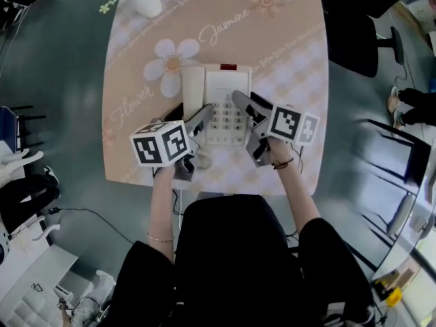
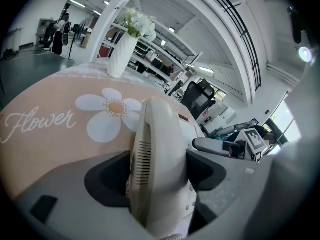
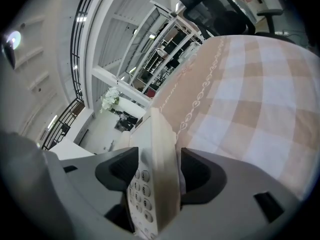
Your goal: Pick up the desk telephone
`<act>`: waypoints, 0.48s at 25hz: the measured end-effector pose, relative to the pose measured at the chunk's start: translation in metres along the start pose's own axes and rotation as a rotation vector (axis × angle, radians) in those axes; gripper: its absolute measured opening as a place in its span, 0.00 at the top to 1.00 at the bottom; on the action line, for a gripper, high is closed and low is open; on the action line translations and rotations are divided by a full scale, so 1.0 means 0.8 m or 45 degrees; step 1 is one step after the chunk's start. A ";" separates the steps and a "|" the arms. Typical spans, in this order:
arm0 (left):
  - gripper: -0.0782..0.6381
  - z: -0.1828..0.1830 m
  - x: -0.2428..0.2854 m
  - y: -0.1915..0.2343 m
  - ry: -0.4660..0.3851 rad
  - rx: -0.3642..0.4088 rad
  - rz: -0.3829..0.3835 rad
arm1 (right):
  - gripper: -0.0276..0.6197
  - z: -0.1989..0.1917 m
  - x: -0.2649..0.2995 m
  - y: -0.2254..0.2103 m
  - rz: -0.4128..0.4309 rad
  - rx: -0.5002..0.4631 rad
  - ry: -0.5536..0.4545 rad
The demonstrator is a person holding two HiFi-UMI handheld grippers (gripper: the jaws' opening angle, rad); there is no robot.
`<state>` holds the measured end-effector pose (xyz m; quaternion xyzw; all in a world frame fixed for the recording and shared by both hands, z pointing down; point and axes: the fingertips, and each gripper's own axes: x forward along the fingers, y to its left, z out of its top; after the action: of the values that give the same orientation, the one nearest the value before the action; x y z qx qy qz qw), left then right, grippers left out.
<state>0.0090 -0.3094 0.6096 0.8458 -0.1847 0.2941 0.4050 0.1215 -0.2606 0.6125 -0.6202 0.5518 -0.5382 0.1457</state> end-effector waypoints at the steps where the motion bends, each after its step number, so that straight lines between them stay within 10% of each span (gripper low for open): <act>1: 0.45 0.000 0.001 0.000 0.004 -0.003 -0.006 | 0.58 -0.001 0.001 -0.001 -0.004 0.001 0.013; 12: 0.45 -0.005 0.000 -0.004 0.032 -0.020 -0.064 | 0.62 -0.007 0.004 0.005 0.048 0.025 0.081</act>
<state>0.0098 -0.3046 0.6096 0.8433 -0.1607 0.2929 0.4210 0.1141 -0.2621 0.6132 -0.5908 0.5625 -0.5600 0.1444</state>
